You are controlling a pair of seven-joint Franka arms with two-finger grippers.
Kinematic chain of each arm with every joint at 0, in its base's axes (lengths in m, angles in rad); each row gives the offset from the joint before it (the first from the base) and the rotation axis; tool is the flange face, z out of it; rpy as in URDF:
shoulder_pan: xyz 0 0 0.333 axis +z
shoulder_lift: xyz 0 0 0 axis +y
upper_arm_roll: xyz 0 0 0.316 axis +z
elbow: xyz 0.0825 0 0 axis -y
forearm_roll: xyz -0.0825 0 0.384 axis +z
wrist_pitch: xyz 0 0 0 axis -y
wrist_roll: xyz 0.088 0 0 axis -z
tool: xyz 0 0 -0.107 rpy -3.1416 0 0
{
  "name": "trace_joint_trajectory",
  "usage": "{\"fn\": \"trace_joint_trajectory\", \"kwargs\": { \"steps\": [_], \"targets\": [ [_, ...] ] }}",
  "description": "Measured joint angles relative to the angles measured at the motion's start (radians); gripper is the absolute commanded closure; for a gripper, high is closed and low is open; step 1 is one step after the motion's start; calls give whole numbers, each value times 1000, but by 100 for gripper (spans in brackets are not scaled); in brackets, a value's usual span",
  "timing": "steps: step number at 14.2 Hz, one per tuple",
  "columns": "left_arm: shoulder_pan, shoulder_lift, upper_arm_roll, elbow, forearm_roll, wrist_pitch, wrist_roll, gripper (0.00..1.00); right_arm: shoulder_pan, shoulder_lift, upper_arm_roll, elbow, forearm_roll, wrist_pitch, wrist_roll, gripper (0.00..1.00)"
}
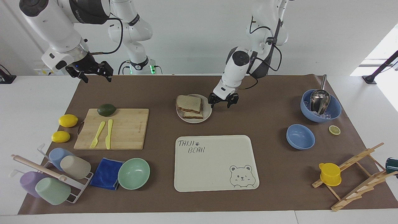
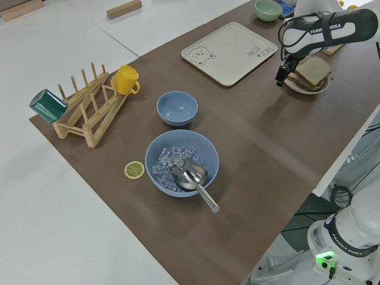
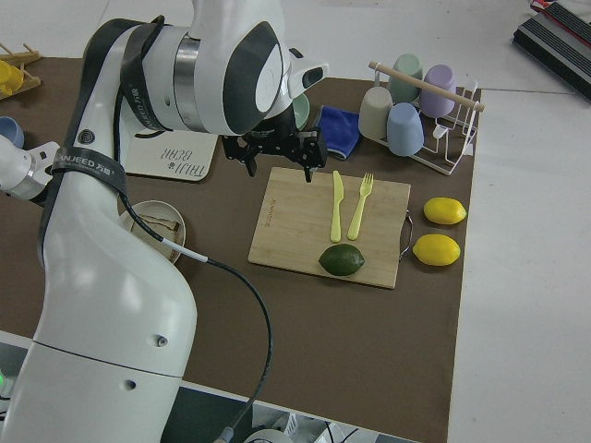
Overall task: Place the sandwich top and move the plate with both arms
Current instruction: 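Reach the left gripper to the rim of the white plate, then grip the white plate rim with the left gripper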
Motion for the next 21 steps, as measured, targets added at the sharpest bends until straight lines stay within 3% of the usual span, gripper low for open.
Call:
{"fn": "trace_joint_trajectory", "kwargs": {
  "steps": [5,13,15,18,21],
  "targets": [
    [-22,38,1,-4,-56,26,-2,39,-34,0,16,-1,-1,23,0,0],
    [-50,51,0,-6,-92,46,-3,40,-57,0,36,-3,-1,26,0,0],
    [-63,63,0,-6,-100,63,-3,46,-57,0,36,-2,-1,28,0,0],
    [-72,71,1,-6,-105,70,-4,63,-59,0,36,-1,-1,33,0,0],
    [-72,72,2,-6,-105,71,-4,66,-60,0,36,-1,-1,36,0,0]
  ]
}}
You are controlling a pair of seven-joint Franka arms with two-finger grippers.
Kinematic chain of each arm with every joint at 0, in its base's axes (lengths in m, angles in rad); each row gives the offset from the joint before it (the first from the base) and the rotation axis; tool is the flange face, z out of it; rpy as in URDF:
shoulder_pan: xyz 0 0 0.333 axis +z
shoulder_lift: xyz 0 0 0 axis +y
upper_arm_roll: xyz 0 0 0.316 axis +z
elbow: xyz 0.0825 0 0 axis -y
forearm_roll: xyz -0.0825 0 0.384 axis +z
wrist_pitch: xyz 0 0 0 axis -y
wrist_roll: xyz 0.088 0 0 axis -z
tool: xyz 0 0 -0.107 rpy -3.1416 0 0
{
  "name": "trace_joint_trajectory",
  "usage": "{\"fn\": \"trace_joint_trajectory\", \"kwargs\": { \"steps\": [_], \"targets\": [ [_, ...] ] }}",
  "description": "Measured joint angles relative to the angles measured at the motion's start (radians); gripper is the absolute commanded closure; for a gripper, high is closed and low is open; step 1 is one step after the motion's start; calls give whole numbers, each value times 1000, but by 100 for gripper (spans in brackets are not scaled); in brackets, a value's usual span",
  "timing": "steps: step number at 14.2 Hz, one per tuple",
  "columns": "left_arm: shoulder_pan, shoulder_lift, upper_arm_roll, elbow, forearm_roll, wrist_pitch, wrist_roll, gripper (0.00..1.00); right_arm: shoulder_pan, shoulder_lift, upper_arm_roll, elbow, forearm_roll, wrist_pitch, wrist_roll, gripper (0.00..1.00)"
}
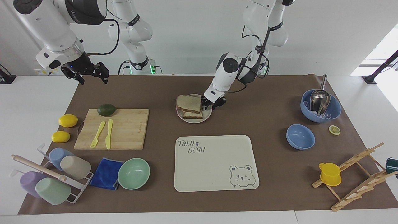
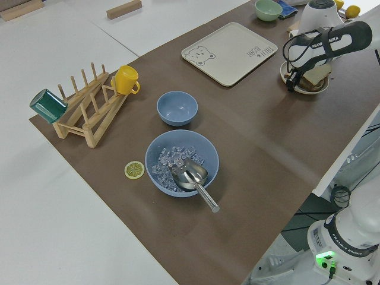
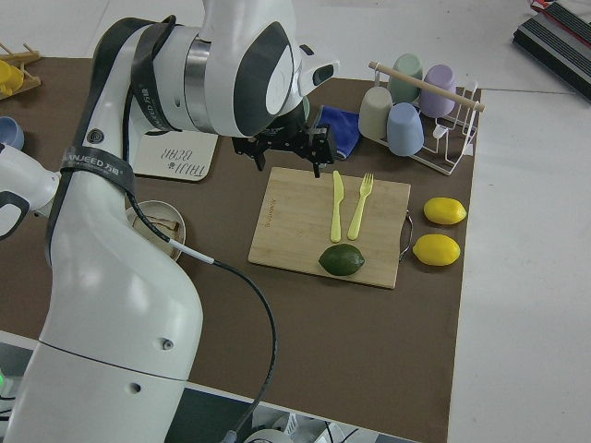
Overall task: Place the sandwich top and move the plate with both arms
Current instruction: 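Grip the white plate rim with the left gripper, then slide the plate with the left gripper onto the bear tray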
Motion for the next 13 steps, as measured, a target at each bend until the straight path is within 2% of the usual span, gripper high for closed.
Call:
{"fn": "trace_joint_trajectory", "kwargs": {
  "steps": [2,5,13],
  "targets": [
    [0,0,1,0,0,1,0,74,-2,0,0,0,0,1,2,0],
    [0,1,1,0,0,1,0,99,-4,0,0,1,0,16,26,0],
    [34,-6,9,2,-5,4,32,100,-6,0,0,1,0,40,27,0]
  ]
}}
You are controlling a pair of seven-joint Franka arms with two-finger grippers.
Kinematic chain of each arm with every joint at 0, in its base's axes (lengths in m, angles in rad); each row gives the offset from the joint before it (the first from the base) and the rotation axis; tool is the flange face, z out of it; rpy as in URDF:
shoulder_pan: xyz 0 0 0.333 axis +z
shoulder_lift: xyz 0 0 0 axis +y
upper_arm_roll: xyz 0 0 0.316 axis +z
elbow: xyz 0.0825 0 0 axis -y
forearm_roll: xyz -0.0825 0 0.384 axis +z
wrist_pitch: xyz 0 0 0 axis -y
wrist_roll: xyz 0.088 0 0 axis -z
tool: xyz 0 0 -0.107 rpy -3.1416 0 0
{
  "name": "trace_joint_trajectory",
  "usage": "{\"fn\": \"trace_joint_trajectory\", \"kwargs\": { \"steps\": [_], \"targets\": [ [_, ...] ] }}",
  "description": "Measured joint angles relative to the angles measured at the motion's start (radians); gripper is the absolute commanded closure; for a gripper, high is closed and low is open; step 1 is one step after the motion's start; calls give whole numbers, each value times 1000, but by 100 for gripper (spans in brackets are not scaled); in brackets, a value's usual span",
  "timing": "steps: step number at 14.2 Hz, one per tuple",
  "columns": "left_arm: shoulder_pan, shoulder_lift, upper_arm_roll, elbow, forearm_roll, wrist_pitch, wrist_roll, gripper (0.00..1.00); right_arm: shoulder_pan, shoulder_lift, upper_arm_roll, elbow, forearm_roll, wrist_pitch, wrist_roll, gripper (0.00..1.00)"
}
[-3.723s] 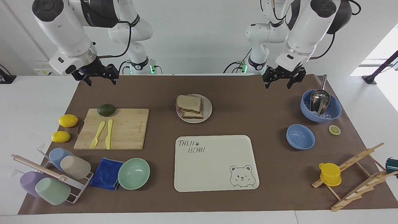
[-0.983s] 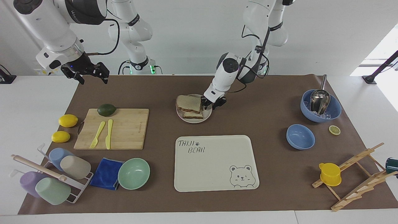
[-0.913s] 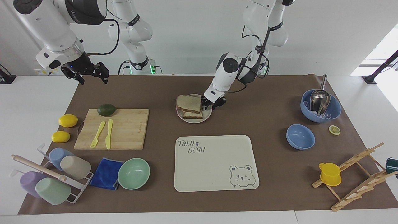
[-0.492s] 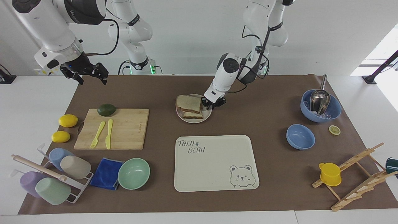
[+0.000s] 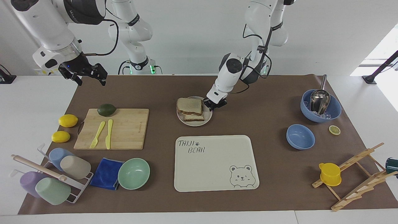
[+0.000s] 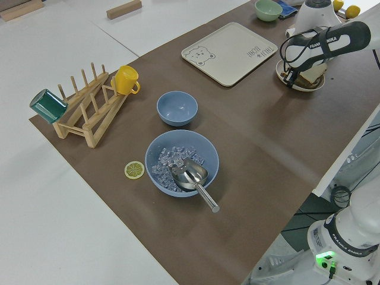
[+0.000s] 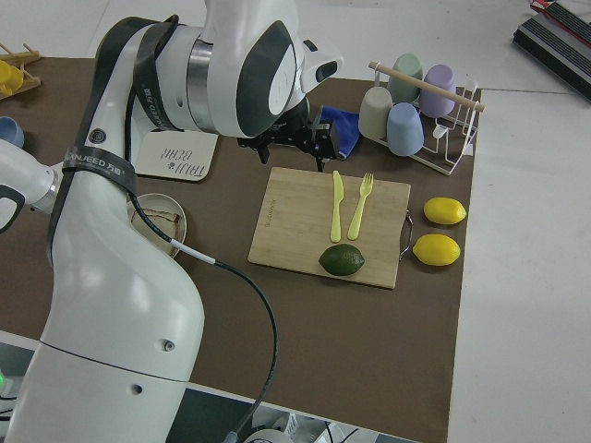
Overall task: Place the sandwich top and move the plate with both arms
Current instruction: 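Slide the plate with the left gripper onto the bear tray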
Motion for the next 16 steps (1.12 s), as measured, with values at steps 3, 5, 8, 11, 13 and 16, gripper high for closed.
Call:
{"fn": "trace_joint_trajectory", "kwargs": {
  "steps": [3,5,8,11,13,16],
  "targets": [
    [30,-2,1,8,0,-13,22,100,0,0,0,0,0,0,0,0],
    [49,-8,1,53,0,-82,24,100,0,0,0,0,0,0,0,0],
    [103,-12,4,164,-1,-208,24,100,0,0,0,0,0,0,0,0],
    [147,-5,9,281,-3,-274,24,100,0,0,0,0,0,0,0,0],
    [178,19,11,344,-3,-300,24,100,0,0,0,0,0,0,0,0],
    [209,103,12,443,-5,-306,25,100,0,0,0,0,0,0,0,0]
  ]
}}
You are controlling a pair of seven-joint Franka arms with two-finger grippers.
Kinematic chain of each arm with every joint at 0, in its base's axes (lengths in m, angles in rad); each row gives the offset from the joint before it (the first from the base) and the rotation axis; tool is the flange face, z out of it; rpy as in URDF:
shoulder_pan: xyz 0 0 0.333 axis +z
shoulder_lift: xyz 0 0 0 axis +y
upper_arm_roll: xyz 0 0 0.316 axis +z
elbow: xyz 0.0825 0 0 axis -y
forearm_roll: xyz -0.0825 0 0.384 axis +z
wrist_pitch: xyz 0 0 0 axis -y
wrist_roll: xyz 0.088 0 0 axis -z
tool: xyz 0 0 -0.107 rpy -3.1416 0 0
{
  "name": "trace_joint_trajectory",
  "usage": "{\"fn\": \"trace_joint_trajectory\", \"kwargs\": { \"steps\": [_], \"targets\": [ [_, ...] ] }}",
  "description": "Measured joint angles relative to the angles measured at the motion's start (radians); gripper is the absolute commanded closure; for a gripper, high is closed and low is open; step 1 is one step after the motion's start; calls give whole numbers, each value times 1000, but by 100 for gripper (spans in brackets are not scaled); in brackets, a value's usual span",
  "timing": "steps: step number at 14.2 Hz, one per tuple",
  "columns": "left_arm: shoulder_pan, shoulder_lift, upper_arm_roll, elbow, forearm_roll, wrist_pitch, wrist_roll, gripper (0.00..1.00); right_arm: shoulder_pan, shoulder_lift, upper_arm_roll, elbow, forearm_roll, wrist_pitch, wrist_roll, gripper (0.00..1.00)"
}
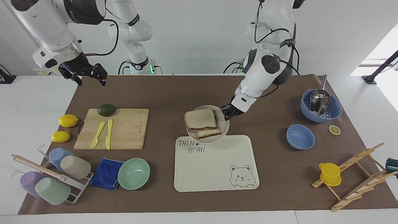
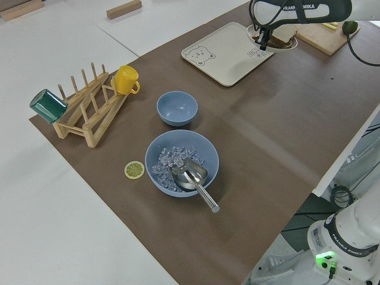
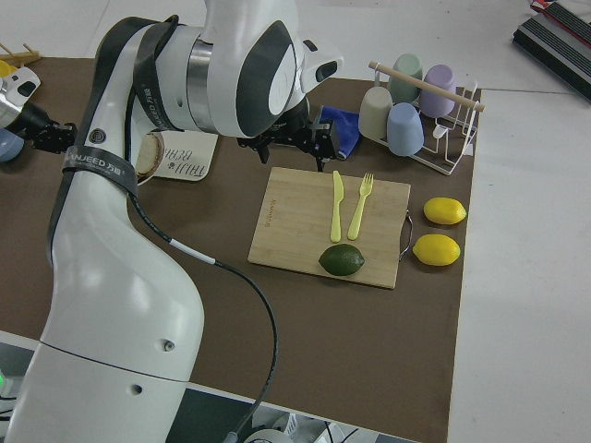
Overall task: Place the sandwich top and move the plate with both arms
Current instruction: 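Slide the plate with the left gripper onto the bear tray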
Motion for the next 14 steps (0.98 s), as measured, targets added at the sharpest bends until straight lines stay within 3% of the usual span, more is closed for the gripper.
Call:
{"fn": "trace_joint_trajectory", "kwargs": {
  "steps": [8,14],
  "targets": [
    [79,290,4,249,-32,22,1,100,0,0,0,0,0,0,0,0],
    [96,350,0,261,-33,125,4,100,0,0,0,0,0,0,0,0]
  ]
}}
